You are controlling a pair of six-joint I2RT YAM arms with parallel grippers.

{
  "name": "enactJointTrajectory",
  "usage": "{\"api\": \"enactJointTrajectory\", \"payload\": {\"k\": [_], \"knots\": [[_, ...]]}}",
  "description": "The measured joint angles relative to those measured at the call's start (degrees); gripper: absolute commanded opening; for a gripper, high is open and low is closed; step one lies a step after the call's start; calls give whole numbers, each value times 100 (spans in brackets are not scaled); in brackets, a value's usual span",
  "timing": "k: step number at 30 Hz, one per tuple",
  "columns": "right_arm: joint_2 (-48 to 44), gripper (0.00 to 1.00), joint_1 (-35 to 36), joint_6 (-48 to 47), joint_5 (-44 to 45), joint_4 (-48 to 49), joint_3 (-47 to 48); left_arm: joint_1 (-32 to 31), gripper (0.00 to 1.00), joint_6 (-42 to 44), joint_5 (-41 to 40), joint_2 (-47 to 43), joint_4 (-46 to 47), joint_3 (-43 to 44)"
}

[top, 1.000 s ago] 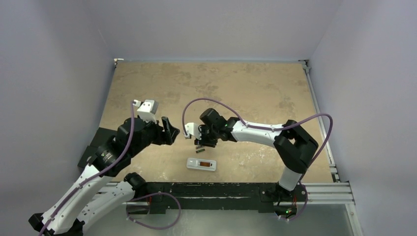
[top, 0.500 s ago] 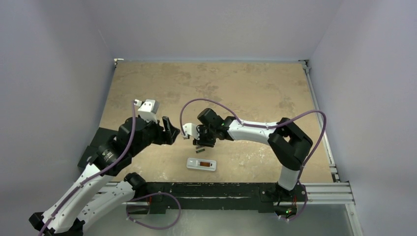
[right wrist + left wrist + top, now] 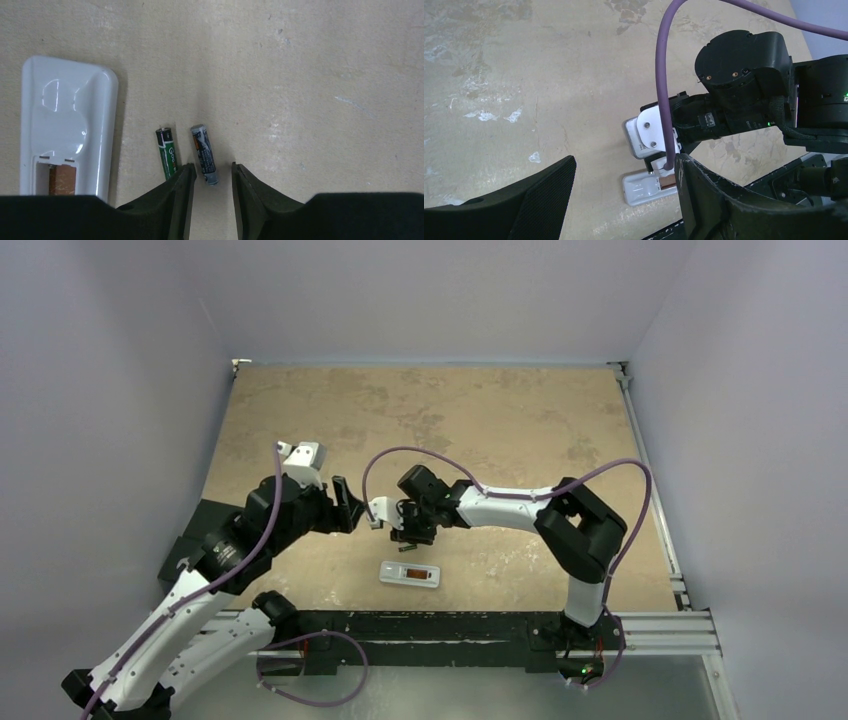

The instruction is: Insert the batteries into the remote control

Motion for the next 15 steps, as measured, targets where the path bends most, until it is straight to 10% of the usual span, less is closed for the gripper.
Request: {"api": "enactJointTrajectory", "payload": {"k": [15], "knots": [[68,26,11,48,-92,-13,35,94,72,2,24,83,0,-4]]}}
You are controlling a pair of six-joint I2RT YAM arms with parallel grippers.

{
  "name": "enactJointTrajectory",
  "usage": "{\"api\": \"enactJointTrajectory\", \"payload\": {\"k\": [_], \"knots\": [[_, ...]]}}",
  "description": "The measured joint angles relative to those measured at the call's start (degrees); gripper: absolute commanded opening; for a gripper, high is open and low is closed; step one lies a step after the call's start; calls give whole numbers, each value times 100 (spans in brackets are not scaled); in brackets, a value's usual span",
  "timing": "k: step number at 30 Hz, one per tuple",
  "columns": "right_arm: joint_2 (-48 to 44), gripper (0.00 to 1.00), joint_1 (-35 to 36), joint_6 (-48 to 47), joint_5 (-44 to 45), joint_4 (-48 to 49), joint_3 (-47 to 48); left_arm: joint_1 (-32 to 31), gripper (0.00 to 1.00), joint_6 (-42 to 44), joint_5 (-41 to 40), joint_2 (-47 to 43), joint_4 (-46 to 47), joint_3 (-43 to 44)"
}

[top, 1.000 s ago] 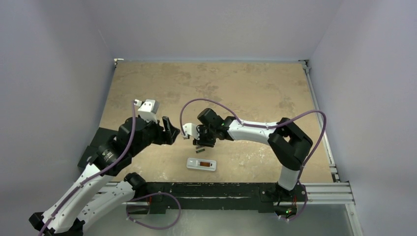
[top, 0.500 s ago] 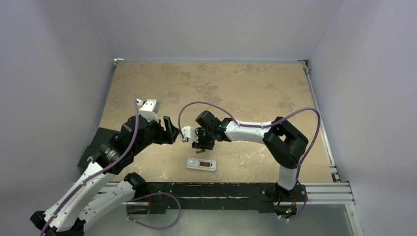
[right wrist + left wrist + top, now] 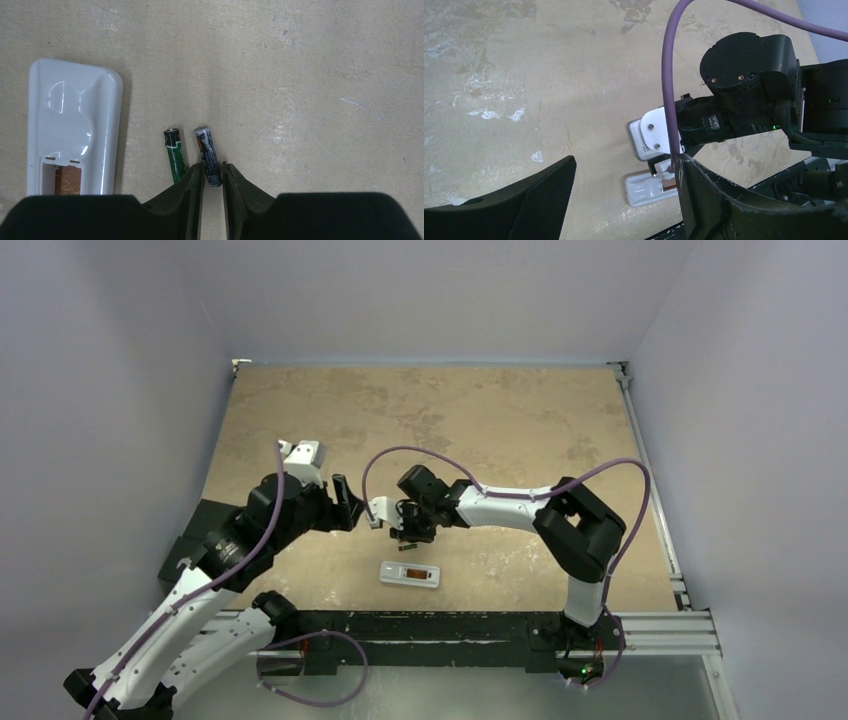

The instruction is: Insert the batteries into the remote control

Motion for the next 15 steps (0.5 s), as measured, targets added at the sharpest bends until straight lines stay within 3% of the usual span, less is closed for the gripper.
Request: {"api": "enactJointTrajectory", "payload": {"k": [15], "knots": [[11,0,-7,476,-55,-17,9,243,71,7,166,136,42,-9]]}}
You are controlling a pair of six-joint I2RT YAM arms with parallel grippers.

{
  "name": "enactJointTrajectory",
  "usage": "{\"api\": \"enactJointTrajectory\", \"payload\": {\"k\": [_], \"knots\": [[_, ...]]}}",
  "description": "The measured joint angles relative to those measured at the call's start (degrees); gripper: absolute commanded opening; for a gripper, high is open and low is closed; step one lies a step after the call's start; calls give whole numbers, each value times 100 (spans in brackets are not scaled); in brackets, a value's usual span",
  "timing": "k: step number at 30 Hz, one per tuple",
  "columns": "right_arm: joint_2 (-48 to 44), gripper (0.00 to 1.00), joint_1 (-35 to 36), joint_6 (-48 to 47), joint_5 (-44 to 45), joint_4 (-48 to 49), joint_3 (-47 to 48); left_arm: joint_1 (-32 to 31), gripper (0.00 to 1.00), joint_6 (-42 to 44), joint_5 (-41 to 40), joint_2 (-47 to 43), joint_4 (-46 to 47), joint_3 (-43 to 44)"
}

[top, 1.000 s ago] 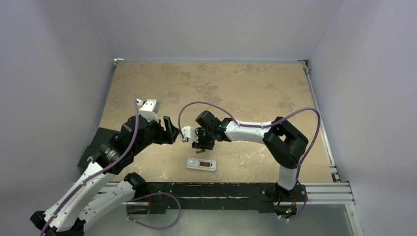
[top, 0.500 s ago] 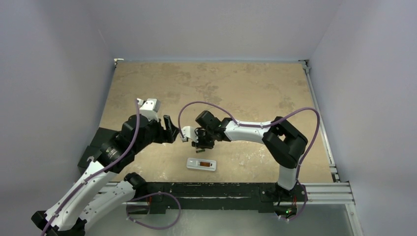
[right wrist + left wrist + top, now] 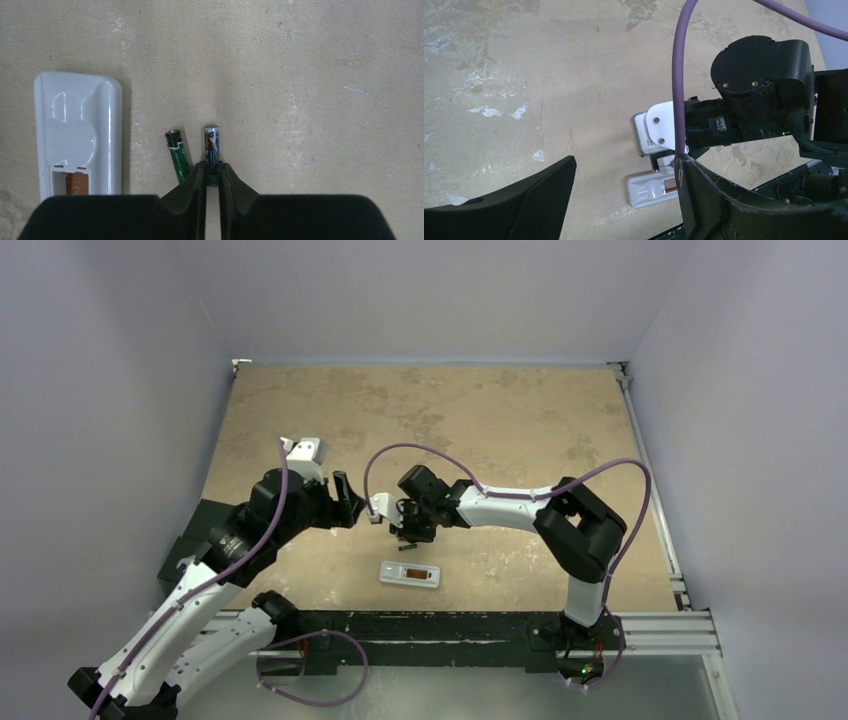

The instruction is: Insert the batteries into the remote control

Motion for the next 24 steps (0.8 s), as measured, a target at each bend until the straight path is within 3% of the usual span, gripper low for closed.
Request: {"api": "enactJointTrajectory", "payload": {"k": [24], "knots": [[-1449,0,7,1217,470,63,-831,33,71,33,68,151,2,0]]}}
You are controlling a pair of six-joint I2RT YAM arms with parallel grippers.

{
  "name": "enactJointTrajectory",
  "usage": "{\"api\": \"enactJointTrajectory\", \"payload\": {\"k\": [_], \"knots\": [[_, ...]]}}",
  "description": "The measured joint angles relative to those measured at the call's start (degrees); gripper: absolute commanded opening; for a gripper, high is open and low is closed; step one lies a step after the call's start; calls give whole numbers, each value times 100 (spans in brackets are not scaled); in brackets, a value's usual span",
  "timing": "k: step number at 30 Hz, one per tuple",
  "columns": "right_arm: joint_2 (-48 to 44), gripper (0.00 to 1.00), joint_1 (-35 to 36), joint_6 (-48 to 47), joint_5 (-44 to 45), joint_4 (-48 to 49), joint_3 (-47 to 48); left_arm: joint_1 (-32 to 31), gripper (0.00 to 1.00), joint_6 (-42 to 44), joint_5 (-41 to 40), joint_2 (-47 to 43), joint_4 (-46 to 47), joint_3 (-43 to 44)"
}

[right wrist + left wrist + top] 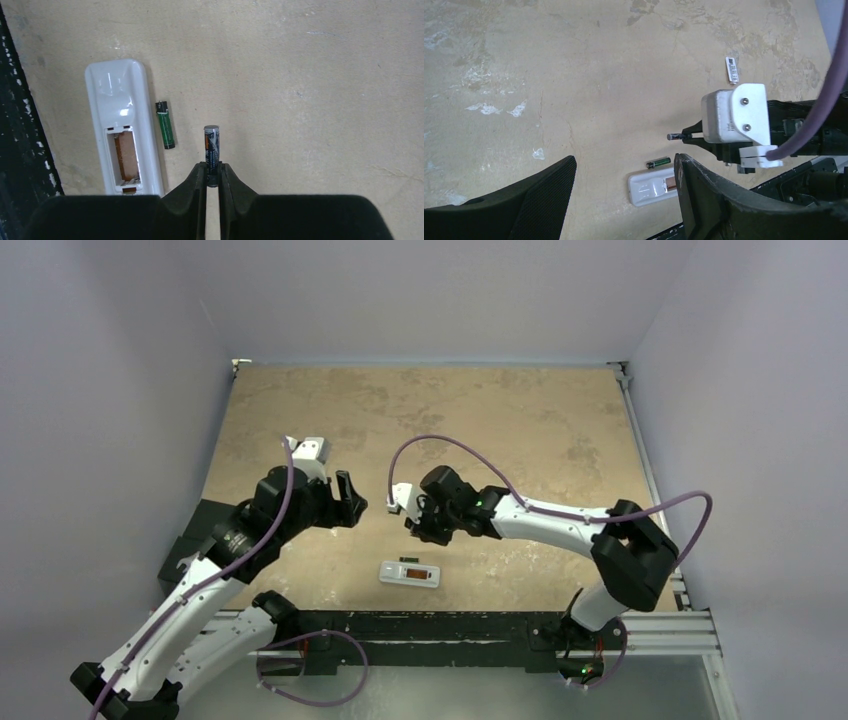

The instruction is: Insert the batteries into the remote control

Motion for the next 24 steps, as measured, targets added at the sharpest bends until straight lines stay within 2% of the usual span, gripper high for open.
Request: {"api": "enactJointTrajectory", "payload": {"k": [10,24], "knots": [[-623,0,258,358,15,-435,-179,11,71,0,37,39,0,0],[-643,3,883,667,203,-640,-361,68,71,2,68,39,9,-9]]}}
